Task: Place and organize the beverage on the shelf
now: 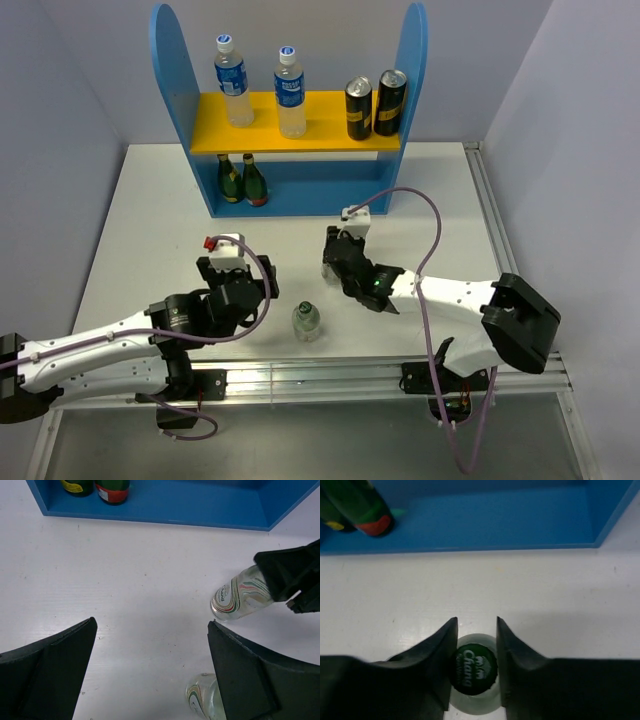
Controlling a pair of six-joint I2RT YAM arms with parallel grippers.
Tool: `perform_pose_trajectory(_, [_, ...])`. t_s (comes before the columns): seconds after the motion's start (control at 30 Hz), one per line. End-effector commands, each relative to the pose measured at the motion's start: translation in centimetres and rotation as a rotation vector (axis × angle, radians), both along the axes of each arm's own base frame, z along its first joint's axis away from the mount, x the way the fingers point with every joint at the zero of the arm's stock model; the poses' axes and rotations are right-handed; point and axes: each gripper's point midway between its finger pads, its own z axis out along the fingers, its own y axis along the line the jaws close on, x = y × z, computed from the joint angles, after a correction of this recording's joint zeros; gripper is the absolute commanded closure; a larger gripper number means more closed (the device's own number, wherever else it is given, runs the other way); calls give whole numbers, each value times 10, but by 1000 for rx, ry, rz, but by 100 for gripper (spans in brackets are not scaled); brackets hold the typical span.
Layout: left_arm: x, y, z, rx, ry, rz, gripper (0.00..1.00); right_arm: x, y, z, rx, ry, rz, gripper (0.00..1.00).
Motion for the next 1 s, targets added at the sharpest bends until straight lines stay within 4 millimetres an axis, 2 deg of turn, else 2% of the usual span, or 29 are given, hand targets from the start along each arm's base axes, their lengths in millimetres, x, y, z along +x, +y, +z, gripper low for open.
perform_pose_trajectory(0.0, [-2,14,3,-17,-21,42,1,14,-5,21,40,-66,-98,66])
perform_pose_trajectory(0.07, [-2,17,3,-21,-23,44,1,15,-8,17,20,-60,-116,86])
perform_pose_trajectory(0.17, [-4,23,4,-28,-29,49,1,19,-10,17,1,-68,-143,100])
perform_pose_trajectory(0.37, [-6,33,0,-42,-33,59,1,39,-12,37,-40,-128,-214,100])
perform_pose_trajectory(0.4, [-7,33,1,-50,-35,56,1,46,-8,49,-41,-146,-222,100])
perform_pose_trajectory(0.47, [-7,34,1,-55,-36,56,1,56,-9,52,-64,-160,-251,100])
perform_pose_trajectory(0.5, [-7,36,0,-56,-40,60,1,66,-10,63,-74,-178,-264,100])
perform_pose_trajectory(0.53, [-7,36,1,-58,-41,60,1,73,-10,61,-88,-185,-282,100])
perform_pose_trajectory(0.57, [-8,36,0,-58,-40,60,1,80,-8,70,-79,-199,-294,100])
perform_pose_trajectory(0.63, [-8,36,0,-62,-42,60,1,96,-14,67,-116,-204,-320,100])
perform_pose_trajectory(0.67, [-8,37,-1,-62,-41,61,1,103,-14,74,-110,-216,-335,100])
perform_pose_trajectory(0.7, [-8,37,0,-67,-43,65,1,112,-20,71,-126,-217,-355,100])
perform_pose_trajectory(0.83, [-8,38,-1,-67,-48,66,1,137,-34,79,-113,-234,-409,100])
perform_pose_trajectory(0.97, [-9,39,-1,-79,-53,63,1,159,-41,97,-113,-260,-432,100])
